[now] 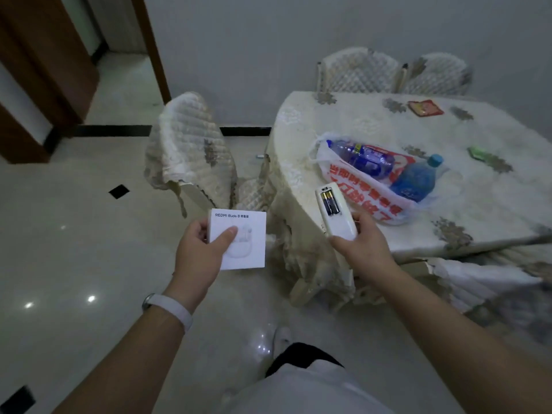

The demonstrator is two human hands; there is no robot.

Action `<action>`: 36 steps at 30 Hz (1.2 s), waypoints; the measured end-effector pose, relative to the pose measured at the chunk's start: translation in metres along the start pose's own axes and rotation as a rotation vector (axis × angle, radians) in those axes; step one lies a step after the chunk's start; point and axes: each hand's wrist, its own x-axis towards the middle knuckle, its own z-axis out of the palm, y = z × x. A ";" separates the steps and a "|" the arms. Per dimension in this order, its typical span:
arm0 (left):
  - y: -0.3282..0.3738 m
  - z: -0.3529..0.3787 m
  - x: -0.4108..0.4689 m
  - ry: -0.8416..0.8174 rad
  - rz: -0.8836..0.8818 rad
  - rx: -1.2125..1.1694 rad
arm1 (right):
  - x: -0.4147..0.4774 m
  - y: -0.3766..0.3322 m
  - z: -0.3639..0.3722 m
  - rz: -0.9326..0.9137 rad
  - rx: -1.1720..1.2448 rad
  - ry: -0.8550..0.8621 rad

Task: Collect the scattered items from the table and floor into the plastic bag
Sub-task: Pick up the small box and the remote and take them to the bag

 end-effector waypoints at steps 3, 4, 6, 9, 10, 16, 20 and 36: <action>0.009 0.032 0.030 -0.114 0.001 0.000 | 0.022 0.014 -0.013 0.069 0.022 0.089; 0.011 0.042 0.040 -0.146 0.014 0.017 | 0.030 0.020 -0.016 0.089 0.030 0.111; 0.017 0.062 0.060 -0.205 0.037 0.071 | 0.049 0.031 -0.019 0.125 0.054 0.144; 0.027 0.091 0.096 -0.263 0.035 0.138 | 0.083 0.044 -0.022 0.175 0.090 0.166; 0.031 0.102 0.110 -0.273 0.028 0.154 | 0.095 0.046 -0.023 0.193 0.105 0.169; 0.063 0.189 0.183 -0.346 0.091 0.207 | 0.168 0.058 -0.051 0.220 0.168 0.198; 0.076 0.251 0.207 -0.399 0.130 0.198 | 0.203 0.065 -0.071 0.242 0.171 0.216; 0.065 0.416 0.288 -0.652 0.148 0.326 | 0.322 0.070 -0.061 0.358 0.319 0.384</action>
